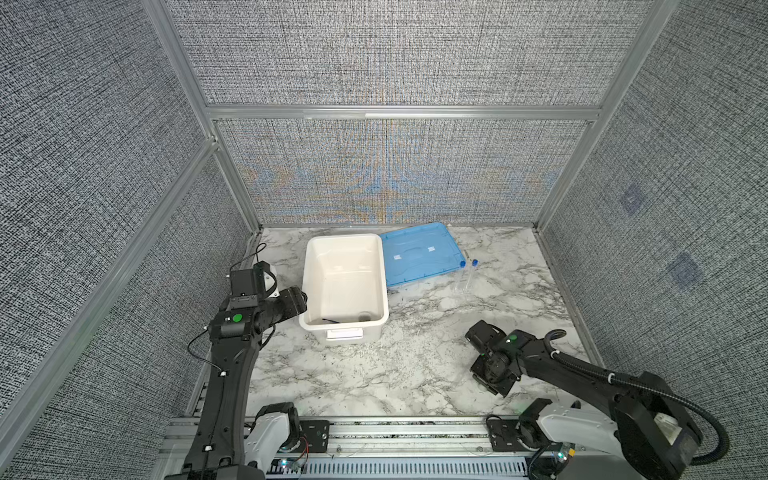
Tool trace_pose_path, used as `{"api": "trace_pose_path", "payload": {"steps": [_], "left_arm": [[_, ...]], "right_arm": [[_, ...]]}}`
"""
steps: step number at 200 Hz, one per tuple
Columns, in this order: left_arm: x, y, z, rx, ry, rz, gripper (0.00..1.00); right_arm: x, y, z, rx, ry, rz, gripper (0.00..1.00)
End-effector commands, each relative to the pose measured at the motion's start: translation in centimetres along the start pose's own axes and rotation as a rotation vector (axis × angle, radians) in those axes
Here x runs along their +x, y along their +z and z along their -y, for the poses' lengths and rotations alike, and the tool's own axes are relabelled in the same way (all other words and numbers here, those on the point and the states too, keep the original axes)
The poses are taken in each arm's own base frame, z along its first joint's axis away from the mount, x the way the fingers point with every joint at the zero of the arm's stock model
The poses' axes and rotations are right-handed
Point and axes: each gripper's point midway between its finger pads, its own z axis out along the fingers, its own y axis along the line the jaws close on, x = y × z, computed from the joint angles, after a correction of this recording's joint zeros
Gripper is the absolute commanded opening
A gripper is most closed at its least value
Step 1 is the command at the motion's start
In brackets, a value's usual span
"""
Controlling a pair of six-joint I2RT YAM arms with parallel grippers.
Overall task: Organize the chemistry lab equipment
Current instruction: 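Lower the open right gripper around the white rod near the test tubes, then close the right gripper on the white rod, lift it over the bin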
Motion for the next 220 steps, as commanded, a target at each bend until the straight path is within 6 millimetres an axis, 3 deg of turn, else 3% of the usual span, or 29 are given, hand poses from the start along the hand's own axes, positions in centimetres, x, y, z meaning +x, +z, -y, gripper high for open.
{"api": "trace_pose_path", "payload": {"steps": [1, 56, 106, 136, 157, 177, 220], "left_arm": [[-0.4, -0.1, 0.2, 0.012, 0.008, 0.015, 0.76], [-0.3, 0.0, 0.4, 0.022, 0.006, 0.013, 0.76], [0.0, 0.0, 0.1, 0.012, 0.002, 0.013, 0.76], [0.0, -0.1, 0.2, 0.016, 0.002, 0.015, 0.76], [-0.1, -0.2, 0.3, 0.015, 0.002, 0.016, 0.76], [0.0, -0.1, 0.2, 0.012, -0.005, 0.016, 0.76], [0.4, 0.1, 1.0, 0.066, -0.048, -0.01, 0.76]], "right_arm": [[-0.2, 0.2, 0.6, 0.015, 0.025, 0.014, 0.23], [-0.3, -2.1, 1.2, -0.014, 0.053, 0.053, 0.21], [-2.1, -7.0, 1.2, -0.005, -0.026, 0.169, 0.22], [-3.2, -10.7, -0.6, -0.064, -0.116, 0.243, 0.21], [-3.9, -13.6, -2.5, -0.089, -0.229, 0.292, 0.2], [-3.9, -17.3, -6.4, -0.178, -0.379, 0.335, 0.16], [-1.0, -21.2, -15.8, -0.325, -0.767, 0.358, 0.16]]}}
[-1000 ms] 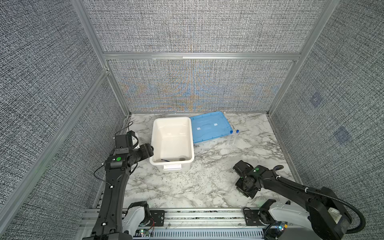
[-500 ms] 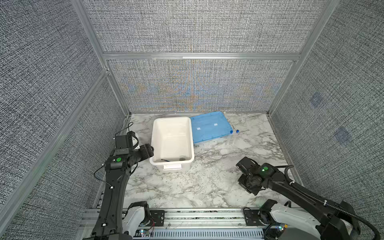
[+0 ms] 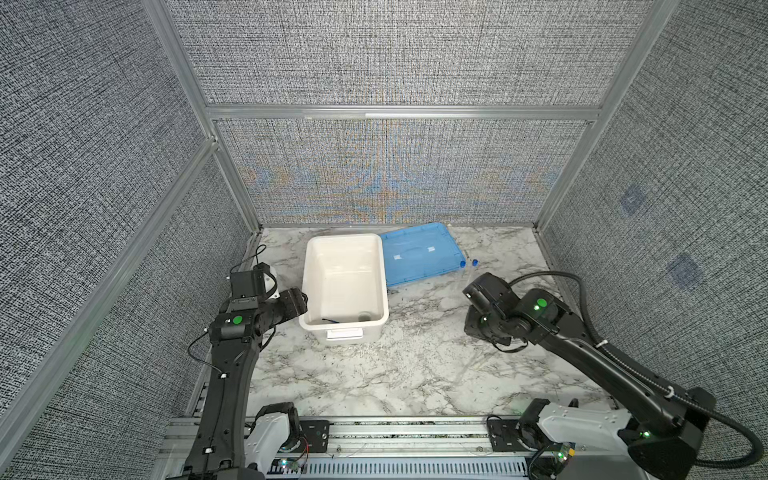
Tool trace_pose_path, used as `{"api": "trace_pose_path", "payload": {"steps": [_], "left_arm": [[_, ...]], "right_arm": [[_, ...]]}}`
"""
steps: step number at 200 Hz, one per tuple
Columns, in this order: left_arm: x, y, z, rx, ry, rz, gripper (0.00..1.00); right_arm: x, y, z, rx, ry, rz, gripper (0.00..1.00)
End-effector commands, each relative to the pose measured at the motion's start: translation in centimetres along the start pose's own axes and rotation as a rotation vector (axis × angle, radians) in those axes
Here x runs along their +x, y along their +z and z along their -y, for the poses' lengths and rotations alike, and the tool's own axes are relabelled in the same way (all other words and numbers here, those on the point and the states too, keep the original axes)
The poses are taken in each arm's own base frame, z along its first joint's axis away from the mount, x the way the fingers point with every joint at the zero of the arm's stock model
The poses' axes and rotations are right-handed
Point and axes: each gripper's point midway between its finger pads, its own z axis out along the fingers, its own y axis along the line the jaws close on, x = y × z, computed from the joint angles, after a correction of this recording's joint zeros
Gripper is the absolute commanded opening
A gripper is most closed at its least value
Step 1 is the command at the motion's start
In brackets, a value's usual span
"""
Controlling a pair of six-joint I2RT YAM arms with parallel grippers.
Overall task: Organize the chemistry lab equipment
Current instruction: 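Close the right gripper on the white rod, lift it over the bin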
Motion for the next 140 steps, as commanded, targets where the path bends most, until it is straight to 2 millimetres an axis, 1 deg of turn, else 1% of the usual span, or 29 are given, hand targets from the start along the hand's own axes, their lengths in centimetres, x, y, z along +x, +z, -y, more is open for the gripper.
{"api": "trace_pose_path", "payload": {"steps": [1, 12, 13, 15, 28, 33, 44, 56, 80, 96, 112, 133, 140], "left_arm": [[0.1, 0.1, 0.9, 0.052, -0.03, -0.008, 0.76], [0.2, 0.1, 1.0, 0.061, -0.036, -0.013, 0.76], [0.2, 0.1, 1.0, 0.061, -0.036, -0.013, 0.76], [0.2, 0.1, 1.0, 0.062, -0.037, -0.015, 0.76], [0.4, 0.1, 1.1, 0.066, -0.04, -0.025, 0.76], [0.4, 0.1, 1.1, 0.068, -0.04, -0.028, 0.76], [0.5, 0.1, 1.2, 0.074, -0.047, -0.035, 0.76], [0.7, 0.2, 1.3, 0.08, -0.052, -0.043, 0.76], [0.8, 0.2, 1.3, 0.08, -0.066, -0.048, 0.76], [1.0, 0.4, 1.3, 0.088, -0.096, -0.05, 0.76], [1.4, 1.0, 1.7, 0.124, -0.147, -0.056, 0.75], [1.8, 1.5, 1.9, 0.147, -0.173, -0.075, 0.74], [1.8, 1.5, 1.9, 0.145, -0.171, -0.083, 0.74]], "right_arm": [[-1.5, -0.5, -4.8, -0.079, -0.25, 0.023, 0.16], [-1.9, -0.8, -7.3, -0.103, -0.336, 0.026, 0.16], [-1.9, -1.0, -7.5, -0.109, -0.341, 0.031, 0.16], [-1.9, -0.7, -7.9, -0.105, -0.356, 0.025, 0.16], [-2.4, -1.0, -10.8, -0.133, -0.43, 0.035, 0.16], [-2.6, -1.5, -12.1, -0.16, -0.457, 0.044, 0.16], [-3.0, -1.7, -14.4, -0.193, -0.494, 0.051, 0.16], [-3.0, -1.3, -17.0, -0.246, -0.528, 0.041, 0.16], [-2.6, 0.6, -21.6, -0.33, -0.561, -0.014, 0.16], [-2.8, 2.0, -23.8, -0.347, -0.563, -0.038, 0.16], [-2.4, 4.0, -25.7, -0.362, -0.548, -0.07, 0.16], [-1.2, 6.4, -28.2, -0.397, -0.5, -0.132, 0.16], [-0.3, 7.1, -29.0, -0.415, -0.495, -0.164, 0.16]]}}
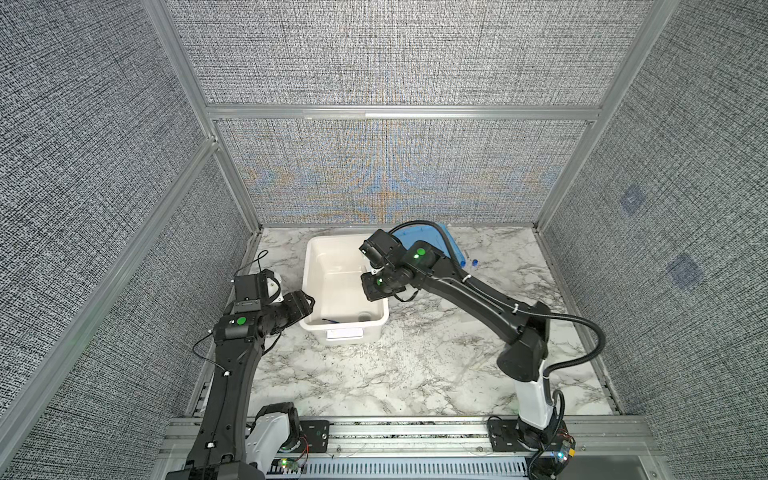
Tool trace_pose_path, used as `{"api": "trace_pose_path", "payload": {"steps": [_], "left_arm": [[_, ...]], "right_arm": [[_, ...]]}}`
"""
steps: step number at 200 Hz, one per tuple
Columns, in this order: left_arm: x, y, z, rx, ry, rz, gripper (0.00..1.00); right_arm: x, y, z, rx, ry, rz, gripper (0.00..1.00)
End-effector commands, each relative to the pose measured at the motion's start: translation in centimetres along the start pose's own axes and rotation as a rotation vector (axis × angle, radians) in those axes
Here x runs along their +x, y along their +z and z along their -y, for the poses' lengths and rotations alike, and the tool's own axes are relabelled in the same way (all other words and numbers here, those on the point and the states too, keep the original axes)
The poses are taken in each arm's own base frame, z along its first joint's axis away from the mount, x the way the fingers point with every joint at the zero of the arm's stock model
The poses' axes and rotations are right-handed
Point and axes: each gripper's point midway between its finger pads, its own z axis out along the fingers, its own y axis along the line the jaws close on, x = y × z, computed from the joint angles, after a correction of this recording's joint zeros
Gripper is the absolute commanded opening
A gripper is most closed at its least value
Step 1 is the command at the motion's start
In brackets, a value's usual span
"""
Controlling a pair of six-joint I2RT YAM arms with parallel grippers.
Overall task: Organize the chemistry lab equipment
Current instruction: 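Close the right gripper on the white rod, lift it over the bin, then lower the white rod into the white bin and open the right gripper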
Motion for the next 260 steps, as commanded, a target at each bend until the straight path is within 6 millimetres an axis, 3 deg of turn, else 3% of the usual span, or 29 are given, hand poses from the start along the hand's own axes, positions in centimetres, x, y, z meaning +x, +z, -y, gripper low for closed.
{"api": "trace_pose_path", "payload": {"steps": [1, 37, 77, 114, 158, 191, 260], "left_arm": [[-0.4, 0.1, 0.9, 0.049, -0.022, 0.003, 0.74], [0.3, 0.5, 1.8, 0.108, -0.045, -0.055, 0.74], [1.1, 1.4, 3.5, 0.232, -0.115, -0.122, 0.73], [1.4, 1.0, 4.3, 0.271, -0.112, -0.145, 0.71], [1.2, 0.4, 3.8, 0.231, -0.09, -0.122, 0.71], [0.8, -0.2, 2.6, 0.142, -0.081, -0.079, 0.71], [0.7, -0.5, 2.4, 0.129, -0.099, -0.066, 0.71]], "right_arm": [[0.3, 2.2, -2.8, -0.101, 0.047, -0.053, 0.16], [0.4, 5.5, -7.0, -0.25, 0.173, -0.108, 0.18], [0.4, 9.4, -8.3, -0.312, 0.305, -0.137, 0.18], [1.2, 12.2, -7.0, -0.241, 0.373, -0.154, 0.18], [2.7, 14.6, -4.7, -0.107, 0.355, -0.168, 0.18], [3.3, 16.2, -4.0, -0.063, 0.315, -0.162, 0.18], [3.1, 17.4, -3.1, 0.018, 0.262, -0.123, 0.23]]}}
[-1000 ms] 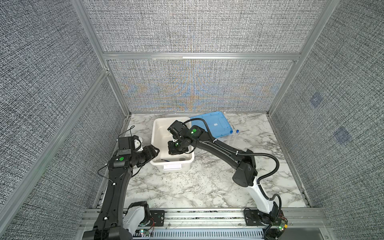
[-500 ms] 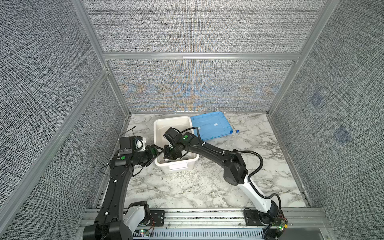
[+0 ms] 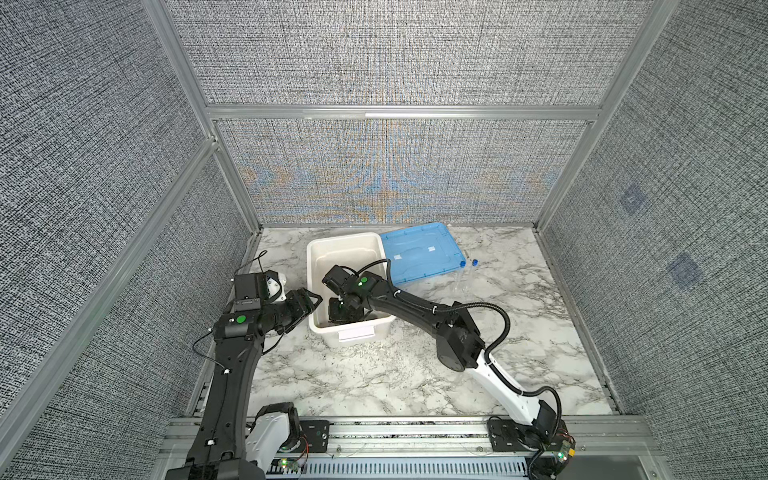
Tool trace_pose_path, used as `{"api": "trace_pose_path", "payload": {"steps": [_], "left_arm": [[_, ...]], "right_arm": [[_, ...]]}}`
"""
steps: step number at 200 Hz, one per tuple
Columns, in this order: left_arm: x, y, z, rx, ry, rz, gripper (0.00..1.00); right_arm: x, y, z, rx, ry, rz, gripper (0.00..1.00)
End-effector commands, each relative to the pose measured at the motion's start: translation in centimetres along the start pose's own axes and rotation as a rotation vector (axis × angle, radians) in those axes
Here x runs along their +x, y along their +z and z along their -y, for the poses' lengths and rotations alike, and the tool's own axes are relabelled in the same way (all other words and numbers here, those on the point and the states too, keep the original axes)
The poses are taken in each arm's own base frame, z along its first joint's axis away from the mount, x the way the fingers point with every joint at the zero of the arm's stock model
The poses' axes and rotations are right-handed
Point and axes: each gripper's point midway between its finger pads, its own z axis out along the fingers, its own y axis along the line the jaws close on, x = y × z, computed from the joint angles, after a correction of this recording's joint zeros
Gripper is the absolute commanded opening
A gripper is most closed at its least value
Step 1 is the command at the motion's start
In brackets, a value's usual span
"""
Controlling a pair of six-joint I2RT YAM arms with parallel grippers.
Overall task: Organize the chemistry lab equipment
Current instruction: 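Lower the white rod into the white bin and open the right gripper, then move the right gripper to the clear glass rod while the left arm reaches forward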
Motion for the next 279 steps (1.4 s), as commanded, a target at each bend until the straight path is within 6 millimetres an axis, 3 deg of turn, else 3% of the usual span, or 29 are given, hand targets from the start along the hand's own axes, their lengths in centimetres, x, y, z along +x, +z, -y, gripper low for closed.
{"api": "trace_pose_path", "payload": {"steps": [1, 26, 62, 74, 113, 160, 195, 214, 246, 279], "left_arm": [[-0.1, -0.1, -0.2, -0.012, -0.001, 0.007, 0.71], [-0.2, -0.4, 0.0, -0.005, 0.001, 0.023, 0.71], [-0.2, -0.7, 0.0, -0.011, 0.024, 0.033, 0.71], [-0.2, -0.8, 0.1, -0.013, 0.026, 0.03, 0.71], [-0.4, -1.9, 0.8, -0.002, 0.049, 0.063, 0.71], [-1.1, -5.3, 2.6, 0.0, 0.135, 0.188, 0.72], [-1.4, -7.2, 3.4, -0.011, 0.167, 0.243, 0.74], [-1.1, -7.3, 5.6, 0.083, 0.193, 0.222, 0.73], [-0.8, -8.7, 9.4, 0.154, 0.304, 0.274, 0.73], [0.1, -6.9, 11.5, 0.146, 0.372, 0.206, 0.73]], "right_arm": [[-0.3, 0.0, 0.7, 0.051, -0.04, 0.034, 0.23], [-0.1, 1.0, 1.3, 0.063, -0.07, 0.021, 0.27], [0.3, 1.5, 0.9, 0.034, -0.08, 0.0, 0.4], [0.2, 1.2, 0.8, 0.037, -0.077, 0.006, 0.44], [-0.8, -1.6, -1.0, -0.013, -0.091, 0.052, 0.47], [-1.8, -7.6, -2.3, -0.039, -0.042, 0.136, 0.62], [-1.9, -12.9, -3.2, -0.073, -0.061, 0.175, 0.64], [-2.0, -16.8, -3.3, -0.091, -0.062, 0.212, 0.65], [-2.2, -23.6, -0.3, -0.01, -0.072, 0.341, 0.65], [-1.2, -29.3, 4.7, 0.035, -0.045, 0.459, 0.66]]}}
